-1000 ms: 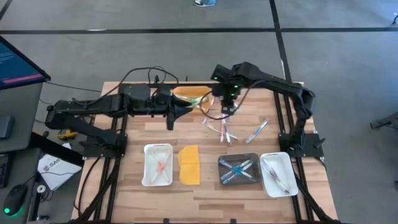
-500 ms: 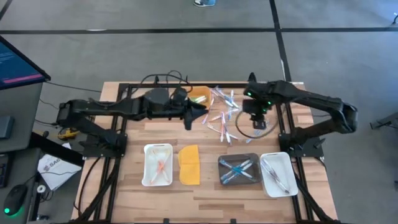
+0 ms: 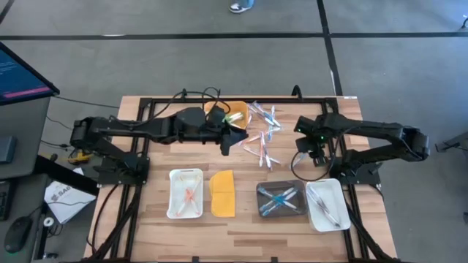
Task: Pick & Place Toothbrushes
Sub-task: Put the blue toothbrush into the black bin
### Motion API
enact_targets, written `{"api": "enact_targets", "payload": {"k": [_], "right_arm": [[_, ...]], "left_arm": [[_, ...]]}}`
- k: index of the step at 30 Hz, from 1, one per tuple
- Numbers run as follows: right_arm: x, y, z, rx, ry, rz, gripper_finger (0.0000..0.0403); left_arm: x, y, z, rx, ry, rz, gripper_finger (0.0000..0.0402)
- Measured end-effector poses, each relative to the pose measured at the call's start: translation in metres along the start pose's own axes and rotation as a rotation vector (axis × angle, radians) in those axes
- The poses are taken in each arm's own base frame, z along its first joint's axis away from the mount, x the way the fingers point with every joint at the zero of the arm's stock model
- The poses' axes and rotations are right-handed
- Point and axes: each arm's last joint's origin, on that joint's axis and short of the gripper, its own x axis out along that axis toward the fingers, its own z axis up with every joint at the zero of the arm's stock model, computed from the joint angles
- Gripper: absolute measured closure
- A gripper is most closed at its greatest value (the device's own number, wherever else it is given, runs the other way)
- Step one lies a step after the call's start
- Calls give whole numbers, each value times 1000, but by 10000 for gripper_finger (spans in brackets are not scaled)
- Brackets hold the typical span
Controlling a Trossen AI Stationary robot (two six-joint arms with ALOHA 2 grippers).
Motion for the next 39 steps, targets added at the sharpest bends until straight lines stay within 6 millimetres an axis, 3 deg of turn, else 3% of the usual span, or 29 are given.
{"api": "enact_targets", "payload": {"k": [13,23,39], "right_arm": [[24,7,-1,35,12,2,395],[29,1,1,52,-18,-81,400],[45,-9,6,118,48,-38,402]], "left_arm": [[-2,-14,-9,18,9,-20,285],[-3,-21,-14,23,17,-38,285],[-4,-26,-18,27,23,-49,285]]}}
